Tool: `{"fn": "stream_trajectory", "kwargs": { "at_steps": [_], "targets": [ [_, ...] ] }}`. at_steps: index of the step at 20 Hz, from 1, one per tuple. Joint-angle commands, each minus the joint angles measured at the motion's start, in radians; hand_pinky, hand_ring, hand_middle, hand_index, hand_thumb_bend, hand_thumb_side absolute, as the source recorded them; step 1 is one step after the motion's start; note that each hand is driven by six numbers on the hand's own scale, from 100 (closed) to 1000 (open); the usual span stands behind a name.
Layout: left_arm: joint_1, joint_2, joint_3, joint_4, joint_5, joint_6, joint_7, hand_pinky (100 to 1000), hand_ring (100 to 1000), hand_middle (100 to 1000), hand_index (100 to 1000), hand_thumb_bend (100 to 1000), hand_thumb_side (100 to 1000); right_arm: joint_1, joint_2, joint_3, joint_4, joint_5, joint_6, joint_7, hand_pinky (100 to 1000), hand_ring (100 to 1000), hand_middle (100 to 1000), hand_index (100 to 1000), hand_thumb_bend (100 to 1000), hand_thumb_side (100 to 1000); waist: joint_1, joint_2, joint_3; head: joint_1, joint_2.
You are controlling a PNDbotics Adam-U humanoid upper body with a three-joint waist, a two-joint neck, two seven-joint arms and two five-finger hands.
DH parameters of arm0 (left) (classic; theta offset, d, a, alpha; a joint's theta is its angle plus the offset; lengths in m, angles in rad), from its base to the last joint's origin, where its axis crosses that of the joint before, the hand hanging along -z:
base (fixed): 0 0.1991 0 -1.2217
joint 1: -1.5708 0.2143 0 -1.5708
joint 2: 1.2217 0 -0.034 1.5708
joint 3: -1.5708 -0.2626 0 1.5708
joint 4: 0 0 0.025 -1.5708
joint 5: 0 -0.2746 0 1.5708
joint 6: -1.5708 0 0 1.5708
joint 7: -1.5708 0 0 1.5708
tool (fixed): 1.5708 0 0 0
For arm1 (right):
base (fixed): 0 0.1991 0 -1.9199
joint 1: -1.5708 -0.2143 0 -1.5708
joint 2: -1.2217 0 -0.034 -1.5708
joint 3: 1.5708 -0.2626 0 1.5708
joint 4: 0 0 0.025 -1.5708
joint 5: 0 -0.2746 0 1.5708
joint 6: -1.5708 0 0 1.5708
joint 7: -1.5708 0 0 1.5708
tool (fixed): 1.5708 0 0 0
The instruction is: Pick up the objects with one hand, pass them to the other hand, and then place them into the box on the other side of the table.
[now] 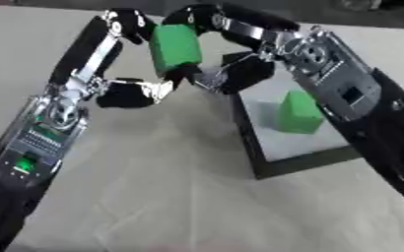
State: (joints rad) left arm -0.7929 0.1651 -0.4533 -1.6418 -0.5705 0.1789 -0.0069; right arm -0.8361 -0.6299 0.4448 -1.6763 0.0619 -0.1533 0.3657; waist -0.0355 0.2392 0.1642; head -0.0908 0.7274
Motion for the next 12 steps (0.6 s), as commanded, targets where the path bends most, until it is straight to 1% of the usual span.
{"fn": "stream_trajectory", "kwargs": {
  "at_steps": [1,4,5,6,8,10,11,12],
  "targets": [
    [-0.022,-0.008,-0.008,-0.022,0.004,-0.005,0.007,679,649,552,466,221,185,-0.016,-0.011,-0.005,-0.017,-0.015,-0.001,0.002,885,812,901,731,100,356,-0.009,0.002,0.0,-0.003,-0.003],
    [-0.022,-0.009,-0.008,-0.019,0.002,-0.004,0.005,682,652,555,471,226,195,-0.016,-0.011,-0.005,-0.019,-0.031,0.0,0.006,886,811,888,716,100,325,-0.009,0.002,0.0,-0.004,-0.003],
    [-0.022,-0.01,-0.009,-0.018,0.002,-0.004,0.002,683,653,557,474,241,202,-0.017,-0.011,-0.006,-0.019,-0.035,0.0,0.006,886,811,885,712,100,319,-0.009,0.003,0.0,-0.004,-0.003],
    [-0.021,-0.01,-0.008,-0.017,0.0,-0.003,0.001,685,657,564,486,283,230,-0.016,-0.011,-0.006,-0.02,-0.039,0.001,0.006,886,810,880,704,100,306,-0.009,0.003,0.0,-0.004,-0.003],
    [-0.021,-0.01,-0.007,-0.017,-0.005,-0.002,0.001,707,682,600,538,383,276,-0.016,-0.012,-0.006,-0.022,-0.046,0.002,0.005,884,808,872,693,100,289,-0.009,0.003,0.0,-0.004,-0.002],
    [-0.021,-0.008,-0.007,-0.017,-0.017,-0.007,0.003,744,732,659,648,511,333,-0.015,-0.014,-0.007,-0.023,-0.05,0.004,0.003,882,804,866,687,100,272,-0.009,0.003,0.0,-0.004,-0.003],
    [-0.02,-0.007,-0.008,-0.016,-0.027,-0.009,0.0,749,748,682,690,567,363,-0.015,-0.015,-0.007,-0.023,-0.052,0.007,0.002,881,803,862,682,100,264,-0.009,0.003,0.0,-0.004,-0.003],
    [-0.02,-0.007,-0.008,-0.014,-0.037,-0.012,-0.003,753,759,697,720,596,377,-0.015,-0.015,-0.008,-0.023,-0.053,0.01,0.001,880,802,860,681,100,260,-0.009,0.003,0.0,-0.004,-0.003]
  ]
}}
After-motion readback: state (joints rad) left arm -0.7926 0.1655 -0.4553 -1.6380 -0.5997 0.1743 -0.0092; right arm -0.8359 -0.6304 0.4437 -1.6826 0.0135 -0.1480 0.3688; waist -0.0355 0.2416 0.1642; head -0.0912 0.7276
